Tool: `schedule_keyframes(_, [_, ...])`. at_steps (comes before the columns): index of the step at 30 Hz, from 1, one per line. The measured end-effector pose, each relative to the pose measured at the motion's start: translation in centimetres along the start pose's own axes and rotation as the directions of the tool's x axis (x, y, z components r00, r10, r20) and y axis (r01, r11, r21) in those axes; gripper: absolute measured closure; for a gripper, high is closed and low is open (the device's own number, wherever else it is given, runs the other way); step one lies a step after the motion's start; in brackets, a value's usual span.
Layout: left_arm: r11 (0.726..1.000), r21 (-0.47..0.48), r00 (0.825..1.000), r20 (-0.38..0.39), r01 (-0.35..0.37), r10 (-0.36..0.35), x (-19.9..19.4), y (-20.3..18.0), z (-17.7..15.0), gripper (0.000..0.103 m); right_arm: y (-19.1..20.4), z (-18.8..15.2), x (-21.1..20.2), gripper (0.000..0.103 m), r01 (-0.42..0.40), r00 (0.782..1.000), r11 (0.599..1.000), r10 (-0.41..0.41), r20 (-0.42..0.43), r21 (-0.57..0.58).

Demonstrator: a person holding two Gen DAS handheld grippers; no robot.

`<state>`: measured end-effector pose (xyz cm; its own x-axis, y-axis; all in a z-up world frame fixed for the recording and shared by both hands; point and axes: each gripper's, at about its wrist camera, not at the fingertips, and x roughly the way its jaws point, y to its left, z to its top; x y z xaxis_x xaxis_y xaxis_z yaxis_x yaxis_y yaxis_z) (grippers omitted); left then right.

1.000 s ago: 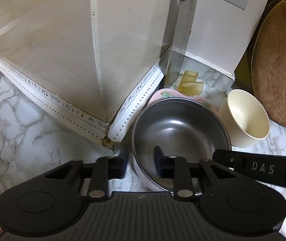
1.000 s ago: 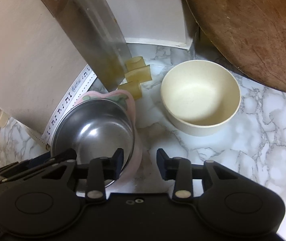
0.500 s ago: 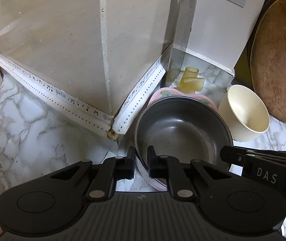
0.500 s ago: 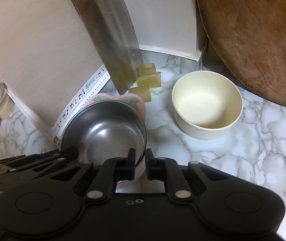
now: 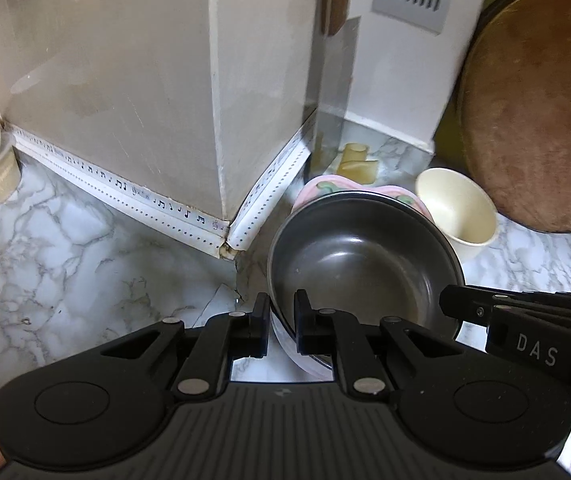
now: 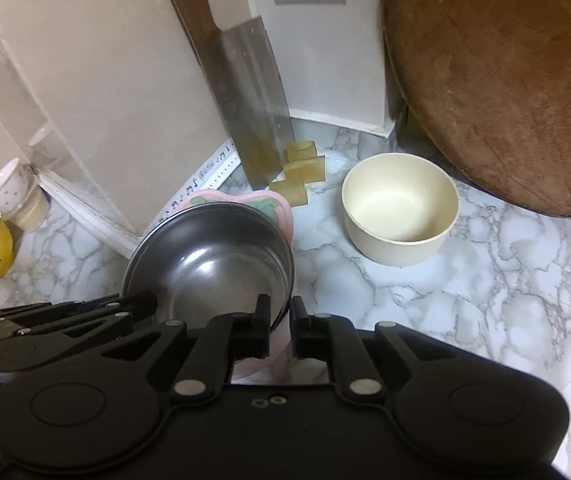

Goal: Organize plates and bowls
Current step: 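Carry the pink pot and lower it into the steel bowl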

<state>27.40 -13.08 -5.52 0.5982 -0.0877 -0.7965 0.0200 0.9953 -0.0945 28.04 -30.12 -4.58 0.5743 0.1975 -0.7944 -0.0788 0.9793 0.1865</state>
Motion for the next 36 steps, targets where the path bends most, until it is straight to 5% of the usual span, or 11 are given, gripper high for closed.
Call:
schedule_keyframes(15, [0.989, 0.09, 0.993, 0.019, 0.116, -0.118, -7.6, -3.4, -4.6, 0.091, -1.9, -5.3, -9.5, 0.092, 0.034, 0.997, 0.998, -0.037, 0.073, 0.043])
schedule_keyframes(36, [0.959, 0.215, 0.981, -0.091, 0.186, -0.17, -5.1, -7.8, -10.1, 0.091, -6.7, -12.7, -10.0, 0.092, 0.101, 0.994, 0.977, -0.105, 0.009, 0.186])
